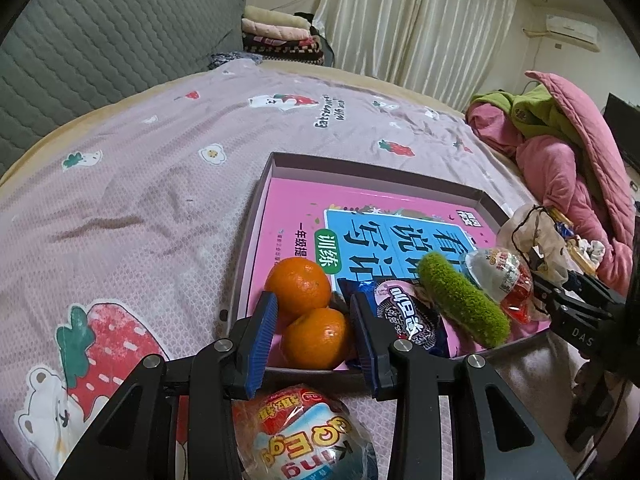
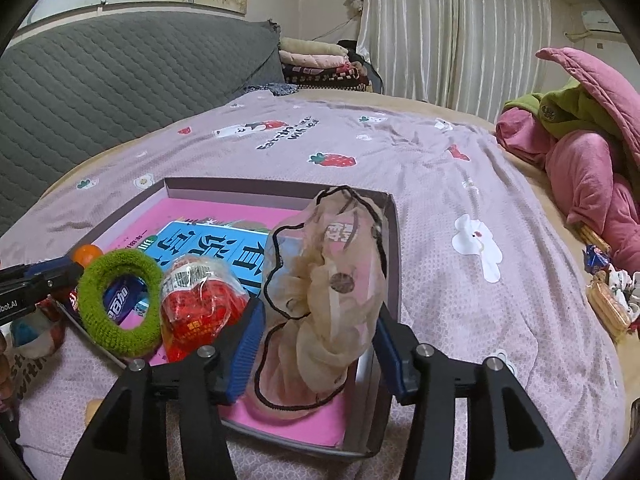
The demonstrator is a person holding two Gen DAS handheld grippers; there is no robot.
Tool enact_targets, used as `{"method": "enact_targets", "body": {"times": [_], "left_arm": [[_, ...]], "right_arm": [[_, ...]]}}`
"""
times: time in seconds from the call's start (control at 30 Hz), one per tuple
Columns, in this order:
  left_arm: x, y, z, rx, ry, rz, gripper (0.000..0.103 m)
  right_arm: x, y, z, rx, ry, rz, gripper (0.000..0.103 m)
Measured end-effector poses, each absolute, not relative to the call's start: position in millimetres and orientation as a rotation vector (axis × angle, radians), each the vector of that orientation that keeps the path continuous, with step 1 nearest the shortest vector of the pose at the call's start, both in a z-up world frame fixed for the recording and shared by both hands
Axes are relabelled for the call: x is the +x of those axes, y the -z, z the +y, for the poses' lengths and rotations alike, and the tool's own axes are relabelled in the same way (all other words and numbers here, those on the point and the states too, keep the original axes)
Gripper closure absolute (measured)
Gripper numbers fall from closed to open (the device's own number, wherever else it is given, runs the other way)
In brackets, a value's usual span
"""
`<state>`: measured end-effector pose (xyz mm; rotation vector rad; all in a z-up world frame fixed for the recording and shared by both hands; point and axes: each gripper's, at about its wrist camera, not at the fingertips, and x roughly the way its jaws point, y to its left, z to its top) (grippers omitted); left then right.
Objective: Organize objects
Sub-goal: 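Lower the scrunchie into the box and open right tool while left tool releases the orange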
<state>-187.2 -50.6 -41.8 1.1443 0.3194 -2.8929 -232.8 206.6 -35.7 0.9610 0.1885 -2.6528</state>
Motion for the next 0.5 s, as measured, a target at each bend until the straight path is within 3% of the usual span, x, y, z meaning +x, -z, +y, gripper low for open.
{"method": "enact_targets", "body": {"times": [0.23,0.5], "left_arm": [[-185.0,39.5,-50.1,1.141,2.893,0.316,0.064],[-182.9,37.4,-48.7,1.141,2.895,0.311,0.064]], "right_arm": [[-228.5,30.1,209.5,0.931,2.666,0.189,0.040],[-226.3,24.3,210.1,0.900,2.687,0.204,0.039]]}}
